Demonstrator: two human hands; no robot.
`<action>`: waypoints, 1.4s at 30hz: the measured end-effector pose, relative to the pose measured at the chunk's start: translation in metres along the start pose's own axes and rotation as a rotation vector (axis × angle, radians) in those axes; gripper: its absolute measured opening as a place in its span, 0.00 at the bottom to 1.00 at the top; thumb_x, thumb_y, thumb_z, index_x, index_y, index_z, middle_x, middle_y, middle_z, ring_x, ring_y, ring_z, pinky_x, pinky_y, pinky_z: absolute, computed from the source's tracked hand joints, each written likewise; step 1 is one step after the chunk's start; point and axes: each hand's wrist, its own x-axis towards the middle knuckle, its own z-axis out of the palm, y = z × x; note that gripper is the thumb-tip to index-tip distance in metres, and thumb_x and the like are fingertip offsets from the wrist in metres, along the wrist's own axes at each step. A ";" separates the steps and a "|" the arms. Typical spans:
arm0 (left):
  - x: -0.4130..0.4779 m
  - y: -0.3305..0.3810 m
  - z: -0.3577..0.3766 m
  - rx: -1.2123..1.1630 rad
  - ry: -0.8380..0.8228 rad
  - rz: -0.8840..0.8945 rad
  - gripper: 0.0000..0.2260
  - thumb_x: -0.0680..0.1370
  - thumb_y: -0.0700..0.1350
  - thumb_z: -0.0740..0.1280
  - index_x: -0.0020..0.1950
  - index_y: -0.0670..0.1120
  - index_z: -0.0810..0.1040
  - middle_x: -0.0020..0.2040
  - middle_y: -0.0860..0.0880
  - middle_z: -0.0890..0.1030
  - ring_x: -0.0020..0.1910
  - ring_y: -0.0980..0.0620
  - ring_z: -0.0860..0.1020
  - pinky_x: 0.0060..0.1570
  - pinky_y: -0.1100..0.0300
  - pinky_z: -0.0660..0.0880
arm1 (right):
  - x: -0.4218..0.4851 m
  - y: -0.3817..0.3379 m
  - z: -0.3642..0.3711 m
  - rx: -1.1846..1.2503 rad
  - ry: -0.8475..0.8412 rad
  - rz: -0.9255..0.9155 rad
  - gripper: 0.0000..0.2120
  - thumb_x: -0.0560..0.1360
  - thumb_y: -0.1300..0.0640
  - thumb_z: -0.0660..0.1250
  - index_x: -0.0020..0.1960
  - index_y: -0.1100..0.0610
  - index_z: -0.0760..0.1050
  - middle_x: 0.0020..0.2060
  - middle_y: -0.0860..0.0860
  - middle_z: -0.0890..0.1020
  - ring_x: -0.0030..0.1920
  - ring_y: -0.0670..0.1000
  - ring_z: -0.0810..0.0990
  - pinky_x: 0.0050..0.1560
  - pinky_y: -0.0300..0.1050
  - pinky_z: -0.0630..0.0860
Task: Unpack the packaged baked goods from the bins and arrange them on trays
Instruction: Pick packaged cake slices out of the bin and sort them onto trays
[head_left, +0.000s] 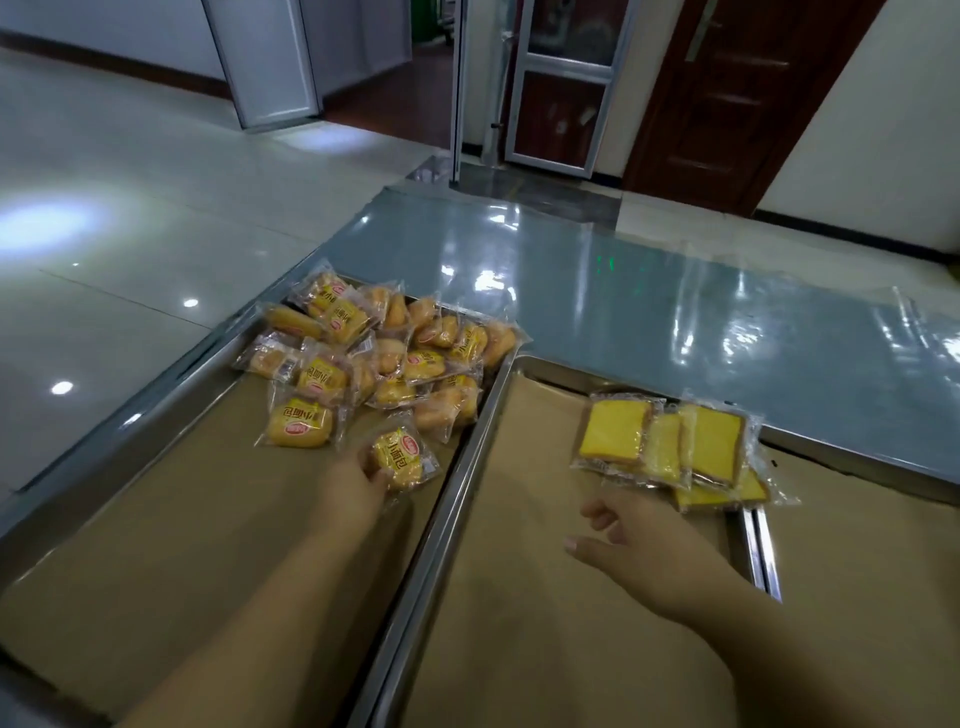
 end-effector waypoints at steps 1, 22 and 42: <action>0.002 -0.001 0.001 0.022 -0.001 -0.014 0.15 0.75 0.41 0.68 0.61 0.47 0.74 0.52 0.47 0.79 0.49 0.48 0.77 0.48 0.51 0.75 | -0.001 0.001 -0.001 -0.004 0.002 0.003 0.19 0.70 0.40 0.68 0.58 0.47 0.73 0.48 0.41 0.75 0.47 0.40 0.74 0.48 0.39 0.75; -0.186 0.109 0.012 0.176 -0.183 0.484 0.12 0.71 0.49 0.73 0.53 0.50 0.77 0.46 0.55 0.76 0.44 0.60 0.74 0.41 0.65 0.71 | -0.121 0.070 -0.047 -0.101 0.025 -0.083 0.21 0.72 0.41 0.67 0.61 0.48 0.71 0.50 0.44 0.74 0.48 0.44 0.74 0.45 0.40 0.72; -0.444 0.269 0.191 0.189 -0.466 0.991 0.11 0.67 0.68 0.59 0.45 0.67 0.72 0.44 0.67 0.76 0.48 0.69 0.74 0.42 0.64 0.74 | -0.373 0.274 -0.206 -0.262 0.422 -0.120 0.13 0.73 0.45 0.67 0.55 0.49 0.75 0.48 0.45 0.79 0.47 0.47 0.77 0.48 0.45 0.75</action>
